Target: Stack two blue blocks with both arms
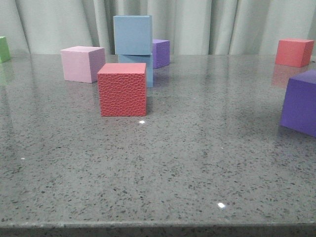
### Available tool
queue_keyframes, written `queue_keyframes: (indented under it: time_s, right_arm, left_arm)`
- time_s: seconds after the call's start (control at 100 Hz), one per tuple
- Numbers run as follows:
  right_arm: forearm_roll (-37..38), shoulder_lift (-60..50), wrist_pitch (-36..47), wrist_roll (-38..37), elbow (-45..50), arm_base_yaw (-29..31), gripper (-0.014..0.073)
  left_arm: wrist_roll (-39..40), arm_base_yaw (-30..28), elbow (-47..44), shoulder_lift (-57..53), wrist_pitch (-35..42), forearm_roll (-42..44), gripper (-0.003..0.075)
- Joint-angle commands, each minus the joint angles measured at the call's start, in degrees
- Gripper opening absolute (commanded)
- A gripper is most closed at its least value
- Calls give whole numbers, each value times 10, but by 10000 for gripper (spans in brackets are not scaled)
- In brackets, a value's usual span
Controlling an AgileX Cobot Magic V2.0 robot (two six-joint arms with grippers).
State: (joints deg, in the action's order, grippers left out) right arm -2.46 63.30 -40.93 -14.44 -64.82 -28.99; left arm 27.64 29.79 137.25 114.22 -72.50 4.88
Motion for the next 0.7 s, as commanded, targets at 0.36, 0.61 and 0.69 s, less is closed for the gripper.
queue_keyframes:
  time_s: [0.36,0.61,0.69]
  right_arm:
    - [17,-106,87,7,63,0,588]
    - [42,-157,89,7,86,1,588]
    - [49,-176,92,7,99,1,588]
  left_arm:
    - [-67,13,-4,-120,4,57,410]
    - [-67,11,-147,-214,10,117,368]
    - [-64,11,-217,-254,34,118,354]
